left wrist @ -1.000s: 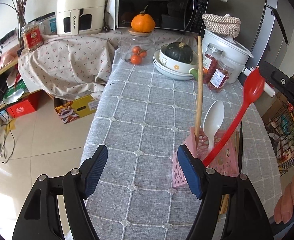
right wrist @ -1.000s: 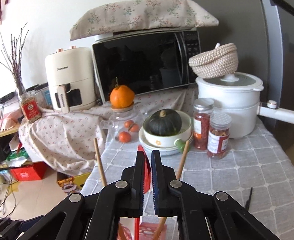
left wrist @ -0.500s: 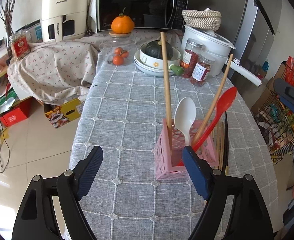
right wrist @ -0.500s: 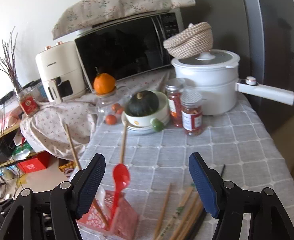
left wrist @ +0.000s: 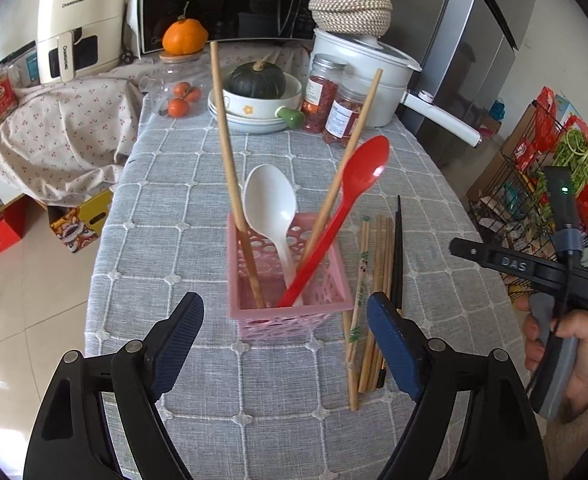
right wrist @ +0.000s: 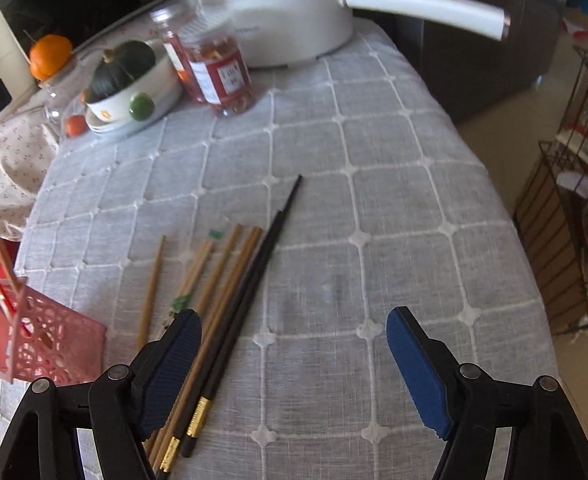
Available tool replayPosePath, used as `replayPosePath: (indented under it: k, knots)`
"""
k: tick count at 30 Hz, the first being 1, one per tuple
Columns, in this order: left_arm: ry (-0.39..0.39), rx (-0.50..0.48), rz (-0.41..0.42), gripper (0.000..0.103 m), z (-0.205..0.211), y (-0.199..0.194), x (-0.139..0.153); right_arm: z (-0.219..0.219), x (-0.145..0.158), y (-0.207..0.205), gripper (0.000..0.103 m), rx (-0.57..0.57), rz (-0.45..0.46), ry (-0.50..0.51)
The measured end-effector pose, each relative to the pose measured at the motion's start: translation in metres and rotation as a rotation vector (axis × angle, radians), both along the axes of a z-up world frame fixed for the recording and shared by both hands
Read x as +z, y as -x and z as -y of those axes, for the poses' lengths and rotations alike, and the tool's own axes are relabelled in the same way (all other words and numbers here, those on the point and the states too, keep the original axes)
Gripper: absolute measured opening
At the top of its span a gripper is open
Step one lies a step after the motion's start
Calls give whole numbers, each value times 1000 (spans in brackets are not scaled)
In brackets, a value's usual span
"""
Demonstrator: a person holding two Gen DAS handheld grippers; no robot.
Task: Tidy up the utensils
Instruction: 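Move the right tool to the black chopsticks and grasp one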
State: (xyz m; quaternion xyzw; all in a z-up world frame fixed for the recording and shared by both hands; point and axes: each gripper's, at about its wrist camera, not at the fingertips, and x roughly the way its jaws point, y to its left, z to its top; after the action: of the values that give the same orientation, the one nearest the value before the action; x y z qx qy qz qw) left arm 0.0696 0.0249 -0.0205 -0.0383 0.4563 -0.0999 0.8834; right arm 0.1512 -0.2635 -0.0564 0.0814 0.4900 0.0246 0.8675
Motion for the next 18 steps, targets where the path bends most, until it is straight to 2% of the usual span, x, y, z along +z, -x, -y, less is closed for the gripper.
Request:
replayPosePath:
  k: [3,7,15,18]
  knots:
    - [-8,-37,9,86,9,2,2,5,-23,-15,81,-26,-75,-23]
    - [-14,-71,18,86,15,5,5,4,-45,-29,78,-45,-131,-20]
    - [-3,-101,15,86,20,4,7,-9,-58,-49,49,-41,-140,-30]
    - [-2,-106,18,86,20,4,8,-14,-62,-53,44,-42,-139,-35]
